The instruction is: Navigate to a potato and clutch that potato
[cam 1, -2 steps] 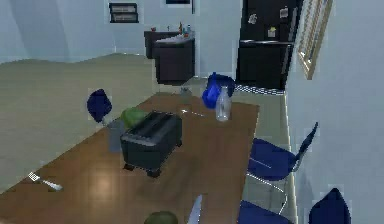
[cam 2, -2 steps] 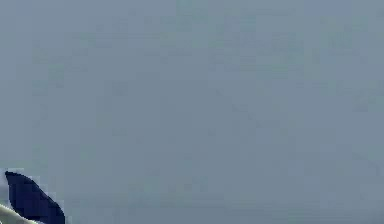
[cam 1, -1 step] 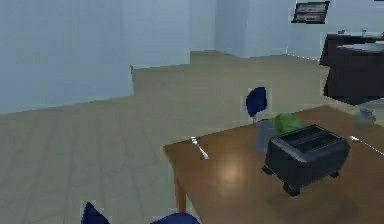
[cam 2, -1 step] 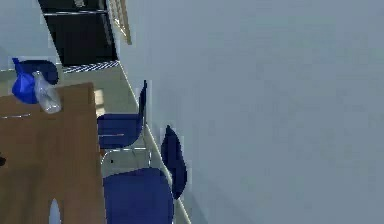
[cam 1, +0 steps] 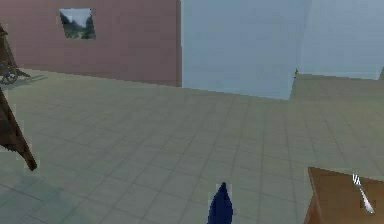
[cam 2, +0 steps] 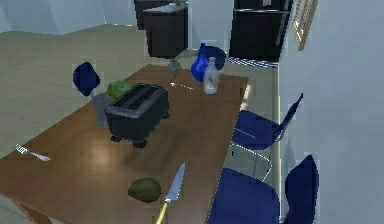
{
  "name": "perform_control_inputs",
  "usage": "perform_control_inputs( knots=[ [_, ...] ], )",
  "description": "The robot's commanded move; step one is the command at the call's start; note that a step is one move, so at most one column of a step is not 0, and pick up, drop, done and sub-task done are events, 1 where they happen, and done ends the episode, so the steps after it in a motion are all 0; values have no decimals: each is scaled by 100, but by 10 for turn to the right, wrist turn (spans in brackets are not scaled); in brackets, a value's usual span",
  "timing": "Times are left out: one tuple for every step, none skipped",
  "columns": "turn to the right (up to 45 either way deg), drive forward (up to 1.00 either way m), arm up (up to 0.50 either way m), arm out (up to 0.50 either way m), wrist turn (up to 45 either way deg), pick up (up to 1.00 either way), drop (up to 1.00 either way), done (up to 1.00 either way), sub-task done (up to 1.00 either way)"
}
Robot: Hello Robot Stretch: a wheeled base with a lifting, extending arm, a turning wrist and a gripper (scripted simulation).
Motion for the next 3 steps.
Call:
perform_control_inputs(
  knots=[
    [-90,0,0,0,0,0,0,0,0],
    [0,0,50,0,0,0,0,0,0],
    [0,0,38,0,0,0,0,0,0]
  ],
)
